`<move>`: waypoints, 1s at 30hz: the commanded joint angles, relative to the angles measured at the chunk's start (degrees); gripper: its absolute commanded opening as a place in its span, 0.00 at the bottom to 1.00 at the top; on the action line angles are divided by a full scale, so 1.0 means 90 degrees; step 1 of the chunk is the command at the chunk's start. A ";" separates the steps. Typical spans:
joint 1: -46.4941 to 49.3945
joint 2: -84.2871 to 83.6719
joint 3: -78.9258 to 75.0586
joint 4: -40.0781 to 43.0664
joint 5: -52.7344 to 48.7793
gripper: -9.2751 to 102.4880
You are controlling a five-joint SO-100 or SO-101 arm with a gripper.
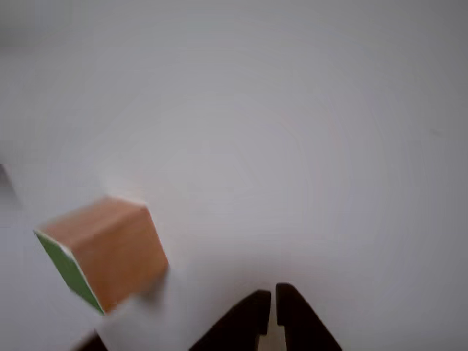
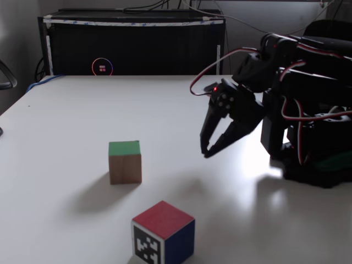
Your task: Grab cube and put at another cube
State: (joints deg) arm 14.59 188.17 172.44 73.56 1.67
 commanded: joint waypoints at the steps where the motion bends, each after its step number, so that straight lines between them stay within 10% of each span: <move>1: 0.0088 -0.0039 -0.0898 0.0127 0.0029 0.08; 17: 0.0137 -0.8037 -0.7031 -0.0029 -0.0479 0.10; 23: -0.0146 -0.9062 -0.7939 0.0283 0.0107 0.48; 30: -0.0615 -0.8730 -0.7598 0.0186 -0.0068 0.53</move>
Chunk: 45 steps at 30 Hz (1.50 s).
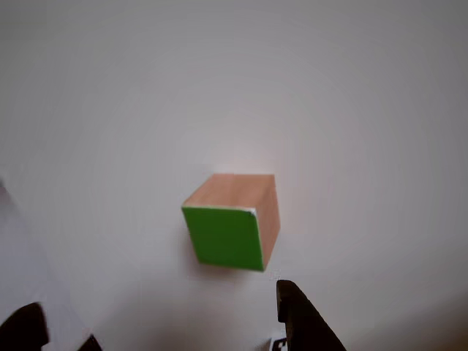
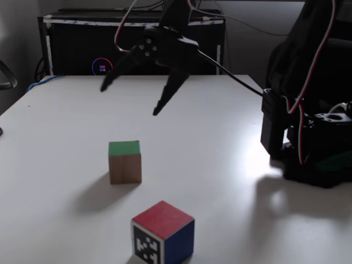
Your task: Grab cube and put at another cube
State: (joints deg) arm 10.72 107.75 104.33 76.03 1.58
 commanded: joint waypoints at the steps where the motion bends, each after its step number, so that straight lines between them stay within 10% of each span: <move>1: -0.0244 0.0146 -0.0010 -0.0088 -0.0078 0.52; 45: -0.0244 -0.3965 -0.2129 -0.0381 -0.0674 0.39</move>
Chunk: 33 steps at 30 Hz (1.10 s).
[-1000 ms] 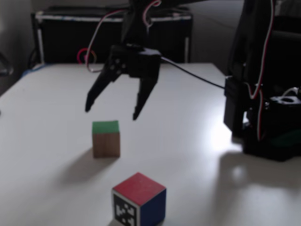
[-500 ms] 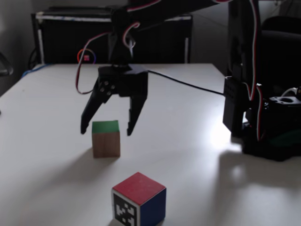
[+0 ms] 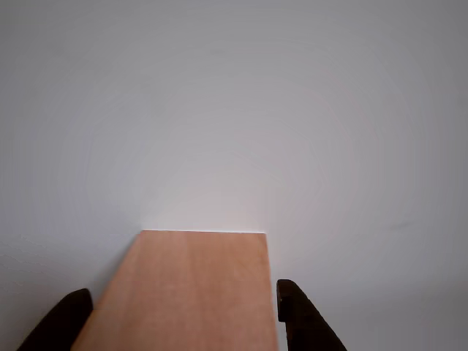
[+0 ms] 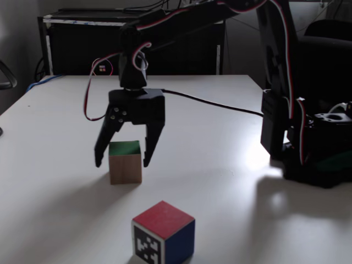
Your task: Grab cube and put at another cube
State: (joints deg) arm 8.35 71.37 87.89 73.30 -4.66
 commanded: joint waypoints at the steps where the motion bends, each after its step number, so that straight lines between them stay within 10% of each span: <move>1: 0.0020 0.0088 -0.0322 -0.0078 0.0039 0.36; 8: 0.0029 0.0176 -0.0430 -0.0010 0.0234 0.16; 33: -0.3330 0.3682 0.0859 0.0645 0.1494 0.15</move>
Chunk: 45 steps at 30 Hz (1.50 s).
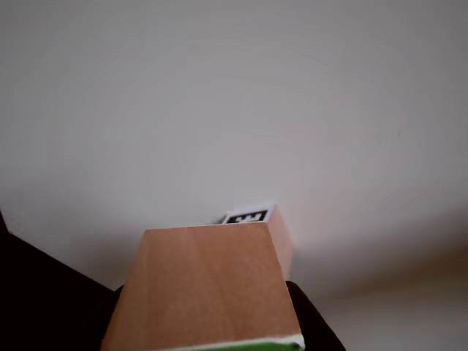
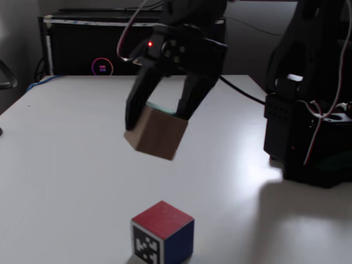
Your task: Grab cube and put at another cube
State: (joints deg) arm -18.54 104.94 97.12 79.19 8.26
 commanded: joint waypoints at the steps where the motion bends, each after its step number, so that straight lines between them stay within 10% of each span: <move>1: -0.0439 -0.0176 -0.0215 -0.0029 0.0098 0.15; 30: -0.1162 -0.2363 -0.1982 0.0059 0.0488 0.16; 45: -0.1113 -0.2764 -0.2148 0.0107 0.0361 0.42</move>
State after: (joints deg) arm -28.65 79.63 80.33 79.80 11.78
